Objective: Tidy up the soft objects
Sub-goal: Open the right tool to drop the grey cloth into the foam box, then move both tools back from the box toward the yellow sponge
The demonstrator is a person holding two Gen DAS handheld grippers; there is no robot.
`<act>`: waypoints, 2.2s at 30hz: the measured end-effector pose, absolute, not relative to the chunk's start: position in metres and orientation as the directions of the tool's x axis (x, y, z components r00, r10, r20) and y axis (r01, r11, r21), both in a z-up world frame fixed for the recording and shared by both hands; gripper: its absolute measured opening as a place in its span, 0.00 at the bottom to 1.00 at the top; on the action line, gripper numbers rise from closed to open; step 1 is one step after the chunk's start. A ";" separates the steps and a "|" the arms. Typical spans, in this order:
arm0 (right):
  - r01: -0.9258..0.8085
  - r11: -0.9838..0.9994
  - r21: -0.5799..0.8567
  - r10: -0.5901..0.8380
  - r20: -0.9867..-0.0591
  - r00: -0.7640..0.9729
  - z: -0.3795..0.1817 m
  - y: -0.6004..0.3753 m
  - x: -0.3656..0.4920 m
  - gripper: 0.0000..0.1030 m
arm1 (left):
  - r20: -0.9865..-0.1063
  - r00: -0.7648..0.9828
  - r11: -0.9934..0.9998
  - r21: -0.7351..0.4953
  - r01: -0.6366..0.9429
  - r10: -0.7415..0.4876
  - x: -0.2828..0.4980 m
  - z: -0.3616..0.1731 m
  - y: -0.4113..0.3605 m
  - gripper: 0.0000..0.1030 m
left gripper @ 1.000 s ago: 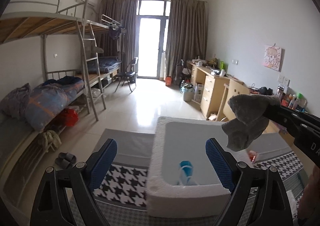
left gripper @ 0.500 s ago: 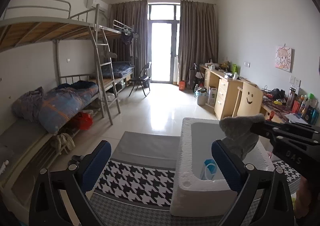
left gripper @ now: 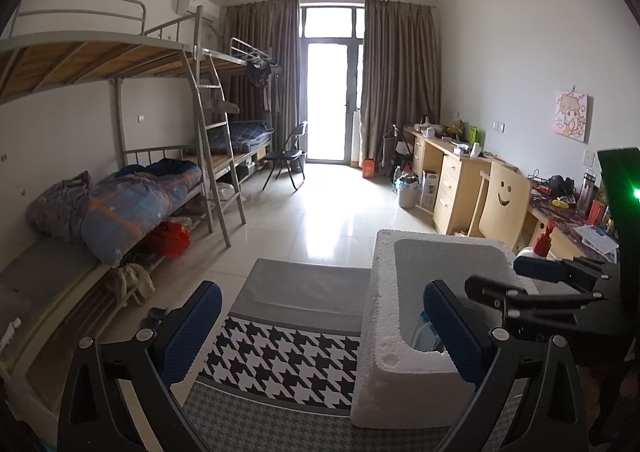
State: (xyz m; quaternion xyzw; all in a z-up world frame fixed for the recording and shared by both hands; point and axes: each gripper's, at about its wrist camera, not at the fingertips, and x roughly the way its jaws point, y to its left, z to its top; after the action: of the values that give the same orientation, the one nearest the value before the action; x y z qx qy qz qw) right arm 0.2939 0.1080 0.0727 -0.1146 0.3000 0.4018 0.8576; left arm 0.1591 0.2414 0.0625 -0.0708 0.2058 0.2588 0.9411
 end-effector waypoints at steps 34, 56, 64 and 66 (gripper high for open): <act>-0.742 0.668 0.056 0.671 -0.476 0.569 0.098 0.035 0.255 0.81 | -0.374 0.851 0.912 -0.034 -0.409 0.368 0.135 0.079 0.191 0.99; -0.687 0.724 0.063 0.646 -0.408 0.645 0.086 -0.023 0.232 0.87 | -0.361 0.887 0.944 -0.047 -0.326 0.288 0.109 0.070 0.150 0.99; -0.669 0.742 0.044 0.632 -0.377 0.677 0.083 -0.045 0.222 0.87 | -0.354 0.897 0.953 -0.050 -0.300 0.264 0.104 0.068 0.134 0.99; -0.663 0.748 0.037 0.626 -0.370 0.686 0.081 -0.050 0.219 0.87 | -0.348 0.900 0.954 -0.043 -0.296 0.263 0.103 0.067 0.128 0.99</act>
State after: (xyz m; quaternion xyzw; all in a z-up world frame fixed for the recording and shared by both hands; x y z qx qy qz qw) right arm 0.2194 -0.0503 0.0807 -0.0498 0.1826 0.3514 0.9169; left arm 0.1029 0.1281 0.0673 -0.0475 0.1718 0.1435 0.9735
